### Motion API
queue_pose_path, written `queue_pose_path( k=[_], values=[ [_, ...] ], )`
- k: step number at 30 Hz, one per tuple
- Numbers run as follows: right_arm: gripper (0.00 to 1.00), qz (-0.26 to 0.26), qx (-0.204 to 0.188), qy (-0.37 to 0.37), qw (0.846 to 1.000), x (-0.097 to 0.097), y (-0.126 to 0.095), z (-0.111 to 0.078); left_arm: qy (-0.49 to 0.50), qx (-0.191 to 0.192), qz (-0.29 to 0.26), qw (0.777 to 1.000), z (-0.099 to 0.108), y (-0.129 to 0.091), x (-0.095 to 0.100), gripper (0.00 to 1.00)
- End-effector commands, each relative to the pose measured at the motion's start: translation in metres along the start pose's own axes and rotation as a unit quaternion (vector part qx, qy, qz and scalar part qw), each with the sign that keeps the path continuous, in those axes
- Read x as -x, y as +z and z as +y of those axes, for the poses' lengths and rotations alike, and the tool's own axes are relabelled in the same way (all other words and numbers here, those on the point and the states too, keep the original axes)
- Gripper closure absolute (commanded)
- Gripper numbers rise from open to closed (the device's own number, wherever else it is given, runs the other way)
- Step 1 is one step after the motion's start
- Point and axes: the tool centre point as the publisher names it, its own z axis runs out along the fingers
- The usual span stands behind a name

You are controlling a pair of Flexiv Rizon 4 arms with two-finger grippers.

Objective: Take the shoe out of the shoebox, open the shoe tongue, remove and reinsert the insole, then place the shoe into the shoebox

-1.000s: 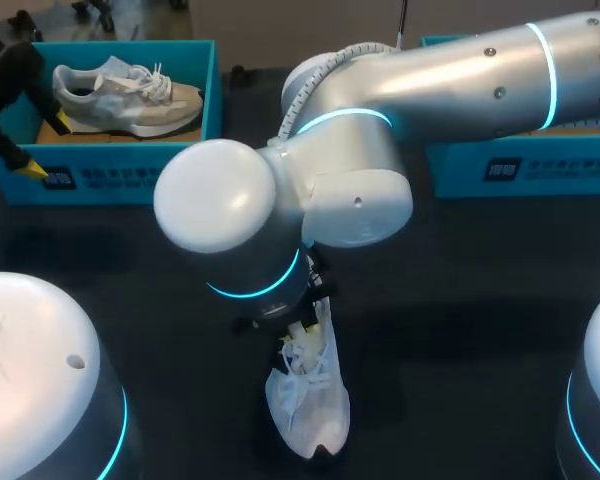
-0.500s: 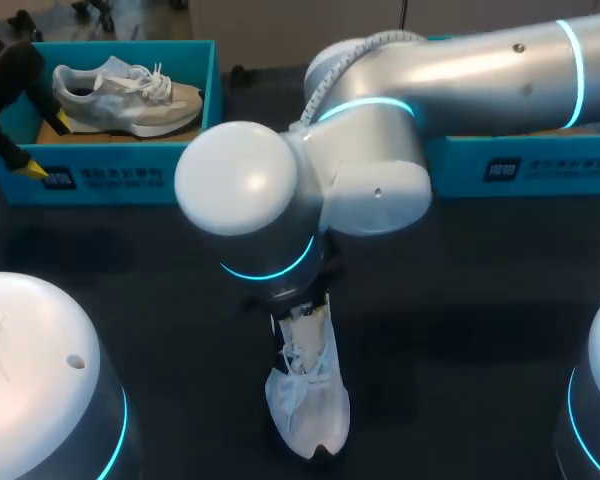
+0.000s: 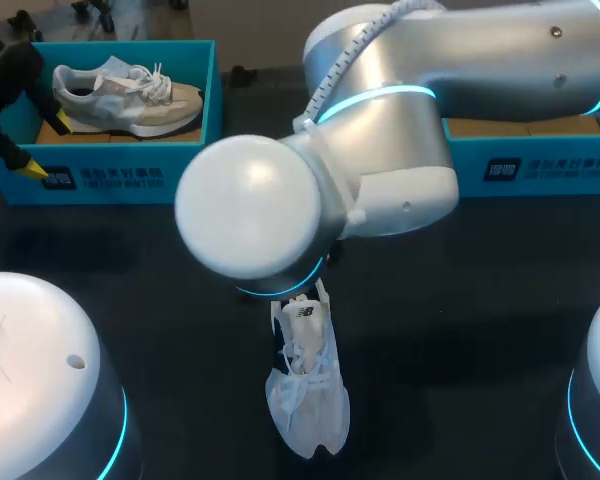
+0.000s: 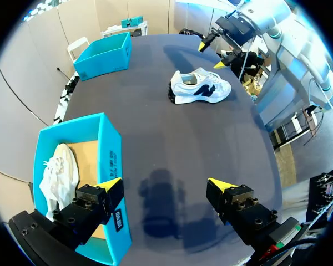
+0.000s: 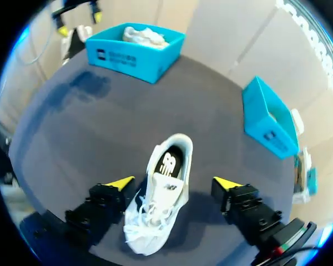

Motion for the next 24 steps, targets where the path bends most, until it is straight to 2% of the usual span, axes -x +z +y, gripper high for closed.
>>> queue_pose_path(
  k=[1,3,5,6,7,15,20,24],
  values=[
    [0.00,0.122,0.031,-0.208,0.970,0.018,0.015,0.010,0.000,0.002,0.000,1.000,0.000,0.000,0.000,0.00],
    [0.00,0.138,0.018,-0.240,0.961,0.019,0.018,0.016,0.000,0.002,0.000,1.000,0.000,0.000,0.000,0.00],
    [0.00,0.143,-0.014,-0.252,0.957,0.021,0.022,0.023,0.000,0.002,0.000,1.000,0.000,0.000,0.000,0.00],
    [0.00,0.144,-0.037,-0.242,0.959,0.021,0.023,0.026,0.000,0.002,0.000,1.000,0.000,0.000,0.000,0.00],
    [0.00,0.150,-0.082,-0.191,0.967,0.024,0.024,0.030,0.000,0.002,0.000,1.000,0.000,0.000,0.000,0.00],
    [0.00,0.150,-0.082,-0.191,0.967,0.024,0.024,0.030,0.000,0.002,0.000,1.000,0.000,0.000,0.000,0.00],
    [0.00,0.167,-0.022,-0.260,0.951,0.023,0.032,0.032,0.000,0.002,0.000,1.000,0.000,0.000,0.000,0.00],
    [0.00,0.165,-0.010,-0.282,0.945,0.025,0.045,0.031,0.000,0.002,0.000,1.000,0.000,0.000,0.000,0.00]
  ],
)
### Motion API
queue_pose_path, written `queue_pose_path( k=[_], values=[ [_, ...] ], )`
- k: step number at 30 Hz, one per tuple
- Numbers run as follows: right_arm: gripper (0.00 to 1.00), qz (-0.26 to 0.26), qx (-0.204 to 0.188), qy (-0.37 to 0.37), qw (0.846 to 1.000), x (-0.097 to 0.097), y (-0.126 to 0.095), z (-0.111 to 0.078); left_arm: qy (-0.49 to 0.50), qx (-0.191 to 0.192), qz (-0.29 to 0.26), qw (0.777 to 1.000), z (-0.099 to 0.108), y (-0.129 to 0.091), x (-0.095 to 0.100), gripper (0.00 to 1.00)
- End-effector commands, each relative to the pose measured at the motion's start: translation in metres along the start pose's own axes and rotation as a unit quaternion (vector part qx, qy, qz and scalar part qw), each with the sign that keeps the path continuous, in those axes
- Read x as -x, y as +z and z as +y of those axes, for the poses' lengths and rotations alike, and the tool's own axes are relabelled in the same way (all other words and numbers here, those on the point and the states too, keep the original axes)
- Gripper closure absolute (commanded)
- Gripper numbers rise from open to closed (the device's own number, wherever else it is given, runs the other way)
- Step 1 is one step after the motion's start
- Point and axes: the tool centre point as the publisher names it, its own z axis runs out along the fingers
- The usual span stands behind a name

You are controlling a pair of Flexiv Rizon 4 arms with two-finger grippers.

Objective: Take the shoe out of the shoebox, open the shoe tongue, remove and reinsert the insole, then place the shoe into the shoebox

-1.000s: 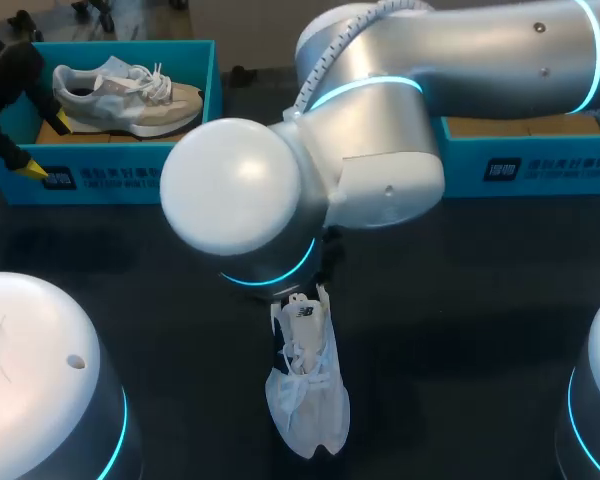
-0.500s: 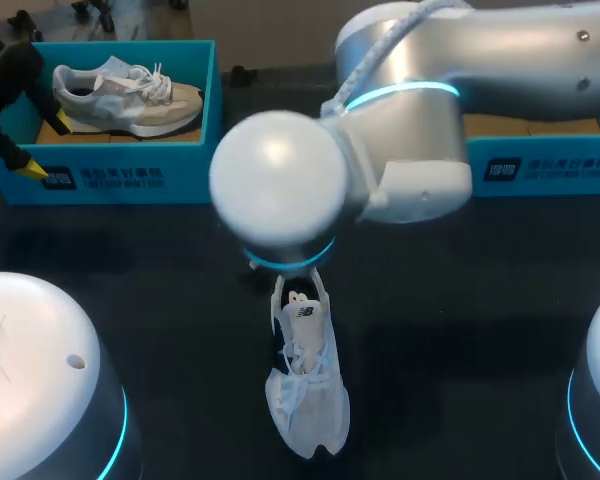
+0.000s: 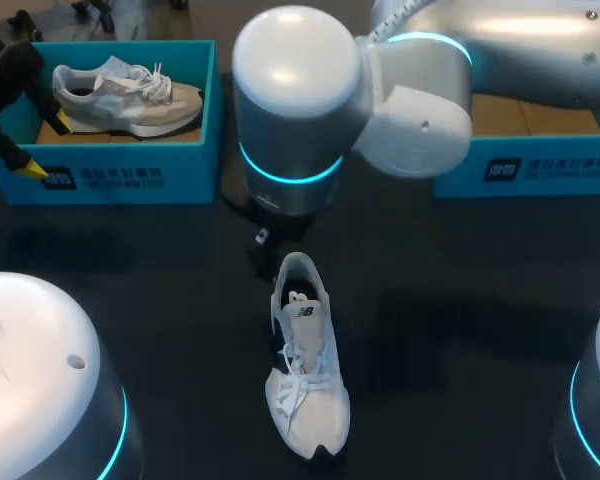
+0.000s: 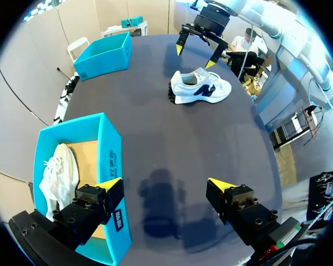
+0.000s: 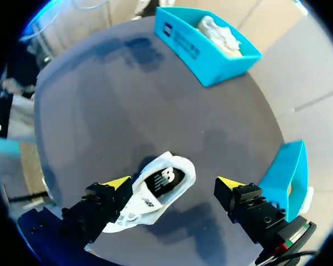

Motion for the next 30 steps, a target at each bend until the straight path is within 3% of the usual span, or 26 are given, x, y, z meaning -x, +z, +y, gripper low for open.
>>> queue_pose_path(
  k=[1,9,30],
  values=[
    [0.00,0.038,0.035,-0.014,0.999,0.005,0.012,-0.013,0.000,0.002,0.000,1.000,0.000,0.000,0.000,0.00],
    [0.00,0.050,-0.011,-0.071,0.996,0.018,0.034,-0.009,0.000,0.002,0.000,1.000,0.000,0.000,0.000,0.00],
    [0.00,0.041,-0.022,-0.173,0.984,0.020,0.085,0.002,0.000,0.002,0.000,1.000,0.000,0.000,0.000,0.00]
  ],
)
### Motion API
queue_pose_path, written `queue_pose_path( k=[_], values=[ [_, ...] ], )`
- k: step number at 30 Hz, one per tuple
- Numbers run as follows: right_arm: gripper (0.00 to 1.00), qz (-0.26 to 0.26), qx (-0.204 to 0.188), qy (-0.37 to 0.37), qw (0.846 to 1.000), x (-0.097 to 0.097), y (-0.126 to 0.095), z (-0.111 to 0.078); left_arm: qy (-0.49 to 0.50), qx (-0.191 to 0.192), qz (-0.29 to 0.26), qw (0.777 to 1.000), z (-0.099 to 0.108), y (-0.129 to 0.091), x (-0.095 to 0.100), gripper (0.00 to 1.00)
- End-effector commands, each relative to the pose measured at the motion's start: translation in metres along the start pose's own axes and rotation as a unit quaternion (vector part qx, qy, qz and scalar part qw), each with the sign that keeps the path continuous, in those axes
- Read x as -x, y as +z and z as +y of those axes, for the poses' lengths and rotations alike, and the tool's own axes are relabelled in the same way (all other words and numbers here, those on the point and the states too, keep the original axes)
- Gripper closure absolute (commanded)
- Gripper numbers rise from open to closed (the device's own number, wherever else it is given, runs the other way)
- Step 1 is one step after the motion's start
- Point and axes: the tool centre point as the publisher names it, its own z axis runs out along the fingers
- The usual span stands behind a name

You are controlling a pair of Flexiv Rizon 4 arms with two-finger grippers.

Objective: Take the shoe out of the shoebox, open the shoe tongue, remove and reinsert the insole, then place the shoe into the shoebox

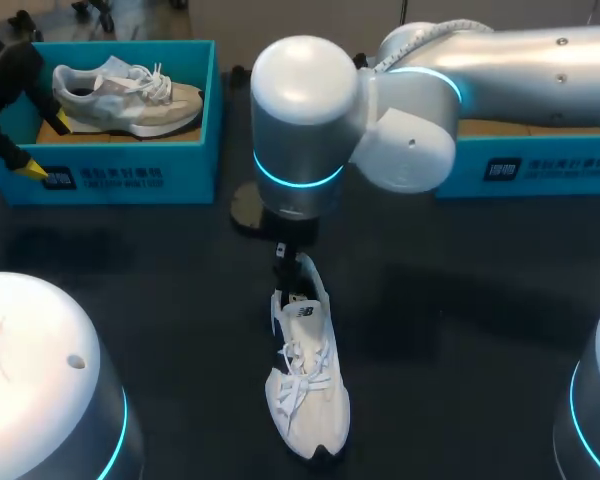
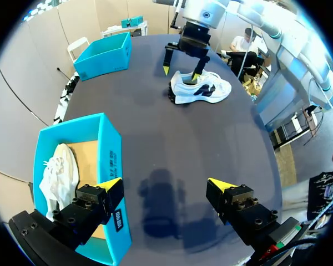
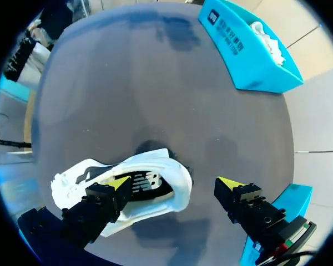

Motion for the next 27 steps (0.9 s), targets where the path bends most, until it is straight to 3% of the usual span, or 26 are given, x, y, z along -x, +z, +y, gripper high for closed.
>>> queue_pose_path(
  k=[1,18,20,23,27],
  values=[
    [0.00,0.004,0.000,-0.012,1.000,0.003,0.012,0.004,0.000,0.002,0.000,1.000,0.000,0.000,0.000,0.00],
    [0.00,0.031,0.003,-0.037,0.999,0.012,0.049,-0.008,0.000,0.002,0.000,1.000,0.000,0.000,0.000,0.00],
    [0.20,0.034,0.004,-0.040,0.999,0.012,0.051,-0.007,0.000,0.002,0.000,1.000,0.000,0.000,0.000,0.00],
    [0.40,0.036,0.004,-0.042,0.998,0.013,0.054,-0.007,0.000,0.002,0.000,1.000,0.000,0.000,0.000,0.00],
    [0.51,0.043,0.003,-0.043,0.998,0.013,0.058,-0.008,0.000,0.002,0.000,1.000,0.000,0.000,0.000,0.00]
  ],
)
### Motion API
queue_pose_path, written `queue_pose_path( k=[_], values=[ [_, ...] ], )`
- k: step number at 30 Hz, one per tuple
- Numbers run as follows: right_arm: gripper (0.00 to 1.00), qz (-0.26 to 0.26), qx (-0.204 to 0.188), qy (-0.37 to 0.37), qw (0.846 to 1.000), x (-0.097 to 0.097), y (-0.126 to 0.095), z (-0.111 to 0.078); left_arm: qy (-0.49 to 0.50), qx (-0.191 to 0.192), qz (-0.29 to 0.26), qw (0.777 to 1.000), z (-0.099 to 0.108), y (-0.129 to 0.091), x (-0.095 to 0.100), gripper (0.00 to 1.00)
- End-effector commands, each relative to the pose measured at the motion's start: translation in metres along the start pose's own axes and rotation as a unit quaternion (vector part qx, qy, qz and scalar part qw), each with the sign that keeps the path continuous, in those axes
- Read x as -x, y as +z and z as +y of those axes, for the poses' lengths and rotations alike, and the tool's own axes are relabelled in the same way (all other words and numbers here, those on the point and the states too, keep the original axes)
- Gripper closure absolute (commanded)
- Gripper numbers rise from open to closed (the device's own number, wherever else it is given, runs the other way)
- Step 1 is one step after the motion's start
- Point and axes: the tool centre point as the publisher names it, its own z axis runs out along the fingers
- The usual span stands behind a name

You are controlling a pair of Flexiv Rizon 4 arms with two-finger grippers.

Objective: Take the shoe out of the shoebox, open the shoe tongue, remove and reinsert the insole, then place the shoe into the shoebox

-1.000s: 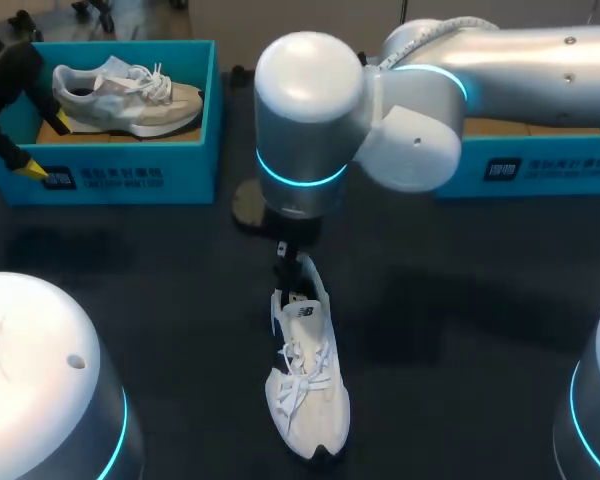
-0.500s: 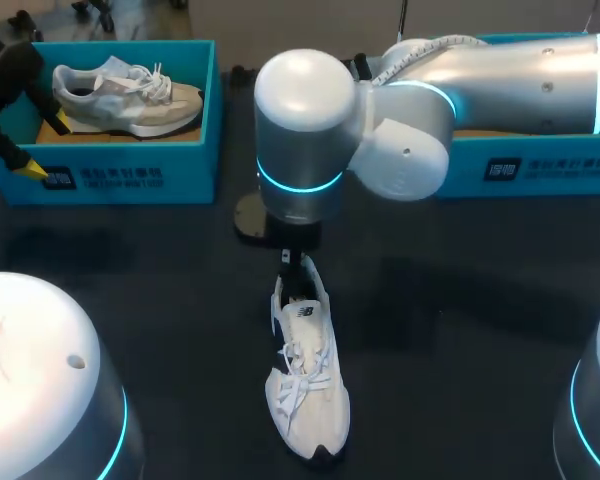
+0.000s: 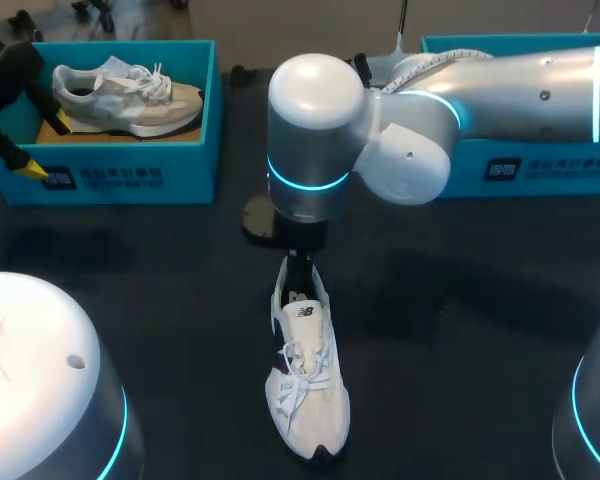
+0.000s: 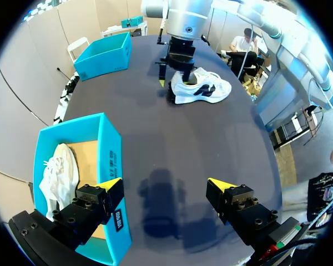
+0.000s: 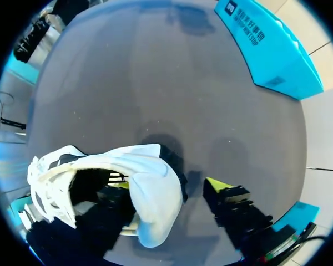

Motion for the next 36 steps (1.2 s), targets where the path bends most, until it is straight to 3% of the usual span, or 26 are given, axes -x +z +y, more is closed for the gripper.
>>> queue_pose_path(
  k=[1,4,6,10,18,27,36],
  values=[
    [0.53,0.007,0.001,0.000,1.000,0.000,0.006,0.000,0.000,0.002,0.000,1.000,0.000,0.000,0.000,0.00],
    [0.60,0.013,0.002,0.000,1.000,-0.002,0.008,-0.001,0.000,0.002,0.000,1.000,0.000,0.000,0.000,0.00],
    [1.00,0.013,0.001,0.003,1.000,-0.004,0.009,-0.001,0.000,0.002,0.000,1.000,0.000,0.000,0.000,0.00],
    [1.00,0.002,-0.001,0.007,1.000,-0.004,0.001,-0.002,0.000,0.002,0.000,1.000,0.000,0.000,0.000,0.00],
    [1.00,-0.039,-0.014,0.013,0.999,0.006,-0.036,-0.013,0.000,0.002,0.000,1.000,0.000,0.000,0.000,0.00],
    [1.00,-0.092,-0.041,0.014,0.995,0.047,-0.122,-0.043,0.000,0.002,0.000,1.000,0.000,0.000,0.000,0.00],
    [1.00,-0.092,-0.041,0.014,0.995,0.047,-0.122,-0.043,0.000,0.002,0.000,1.000,0.000,0.000,0.000,0.00]
  ],
)
